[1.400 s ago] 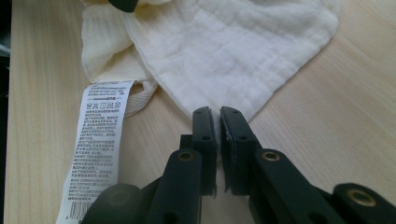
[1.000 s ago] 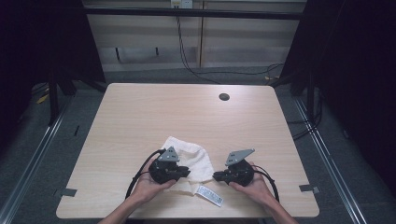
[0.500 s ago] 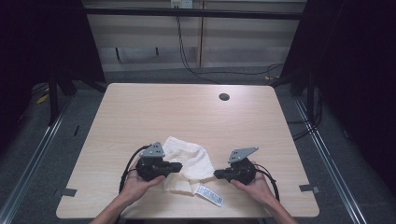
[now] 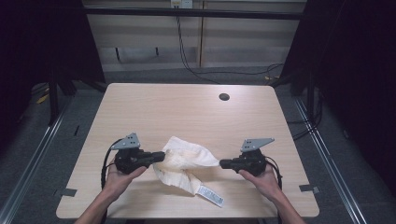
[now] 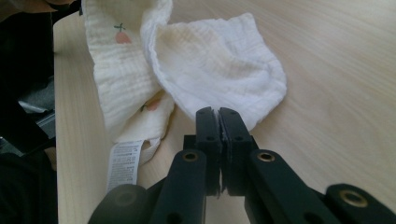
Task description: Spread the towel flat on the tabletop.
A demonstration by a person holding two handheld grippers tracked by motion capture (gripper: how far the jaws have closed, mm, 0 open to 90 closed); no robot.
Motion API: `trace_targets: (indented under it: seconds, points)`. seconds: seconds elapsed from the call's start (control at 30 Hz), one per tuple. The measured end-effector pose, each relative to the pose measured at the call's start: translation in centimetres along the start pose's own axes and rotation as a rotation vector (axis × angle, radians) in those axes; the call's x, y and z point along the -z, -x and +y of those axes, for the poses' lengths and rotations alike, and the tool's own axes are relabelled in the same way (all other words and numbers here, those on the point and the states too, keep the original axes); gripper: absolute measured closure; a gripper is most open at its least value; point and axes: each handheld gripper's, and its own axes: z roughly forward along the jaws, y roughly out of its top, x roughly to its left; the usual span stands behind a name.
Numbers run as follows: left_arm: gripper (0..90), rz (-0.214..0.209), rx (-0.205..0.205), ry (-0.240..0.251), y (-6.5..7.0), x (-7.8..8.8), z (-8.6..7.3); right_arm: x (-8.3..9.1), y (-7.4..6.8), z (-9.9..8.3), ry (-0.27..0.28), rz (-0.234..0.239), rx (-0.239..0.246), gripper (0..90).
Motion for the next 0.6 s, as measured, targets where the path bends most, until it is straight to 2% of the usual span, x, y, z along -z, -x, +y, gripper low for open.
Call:
trace_targets:
  seconds: [0.07, 0.1, 0.23, 0.4, 0.6]
  points:
    - [86.9, 0.005, 0.004, 0.015, -0.2, 0.4, 0.2, 0.4, 0.3, 0.3, 0.007, -0.002, -0.004, 87.3]
    - [86.8, 0.02, 0.002, 0.046, -0.3, 0.8, 0.4, 0.8, 0.5, 0.7, 0.017, 0.0, -0.003, 87.3]
    - [86.8, 0.037, -0.002, 0.068, -0.6, 1.5, 0.9, 1.4, 0.5, 1.3, 0.036, -0.003, 0.002, 87.3]
    - [86.9, 0.03, -0.002, 0.114, -0.3, 2.6, 1.5, 2.6, 0.4, 2.8, 0.075, -0.007, 0.01, 87.3]
    - [86.9, 0.022, -0.021, 0.166, 0.0, 4.2, 2.6, 3.8, -0.2, 4.4, 0.08, -0.023, 0.028, 87.3]
